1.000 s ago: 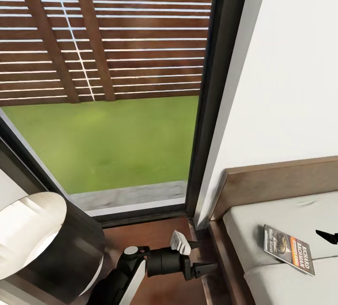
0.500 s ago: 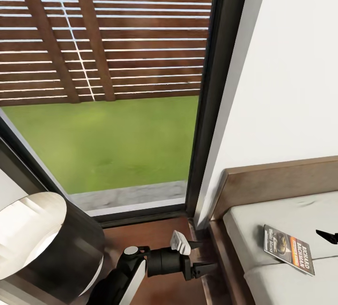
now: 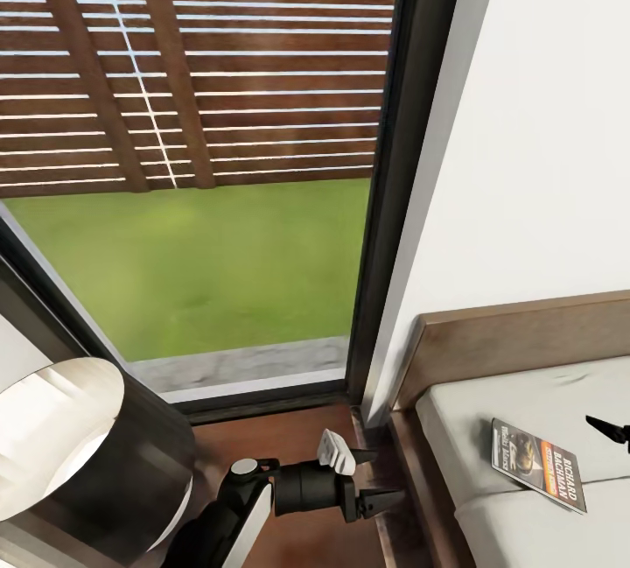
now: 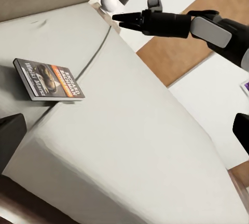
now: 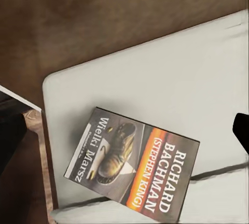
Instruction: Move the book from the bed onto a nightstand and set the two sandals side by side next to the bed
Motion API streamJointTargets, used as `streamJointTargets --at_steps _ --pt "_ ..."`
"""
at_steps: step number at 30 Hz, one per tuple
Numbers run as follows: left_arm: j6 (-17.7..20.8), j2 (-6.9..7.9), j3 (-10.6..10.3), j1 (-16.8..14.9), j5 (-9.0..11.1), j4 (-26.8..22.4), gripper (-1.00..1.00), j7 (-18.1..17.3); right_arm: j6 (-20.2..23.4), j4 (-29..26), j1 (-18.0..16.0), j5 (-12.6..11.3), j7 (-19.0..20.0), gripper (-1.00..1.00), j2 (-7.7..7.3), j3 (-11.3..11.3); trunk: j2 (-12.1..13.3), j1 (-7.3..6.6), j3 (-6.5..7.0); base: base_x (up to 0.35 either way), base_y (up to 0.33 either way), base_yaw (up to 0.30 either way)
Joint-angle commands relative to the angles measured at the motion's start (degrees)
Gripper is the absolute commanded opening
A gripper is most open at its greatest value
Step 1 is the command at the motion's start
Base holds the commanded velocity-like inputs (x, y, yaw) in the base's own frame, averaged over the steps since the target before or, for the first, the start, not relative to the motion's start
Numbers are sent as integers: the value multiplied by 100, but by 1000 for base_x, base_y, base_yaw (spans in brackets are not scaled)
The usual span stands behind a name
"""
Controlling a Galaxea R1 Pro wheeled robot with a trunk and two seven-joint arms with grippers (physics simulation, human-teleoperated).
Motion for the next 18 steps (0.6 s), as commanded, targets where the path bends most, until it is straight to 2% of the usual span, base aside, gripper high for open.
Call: streamJointTargets --at_steps 1,18 --pt "56 1 -4 -3 46 0 100 -4 40 40 -10 23 -42 100 3 -20 -3 0 -5 0 0 0" --pt "56 1 -4 -3 47 -8 100 -4 43 156 -15 14 -485 100 3 -20 -3 0 -5 0 0 0"
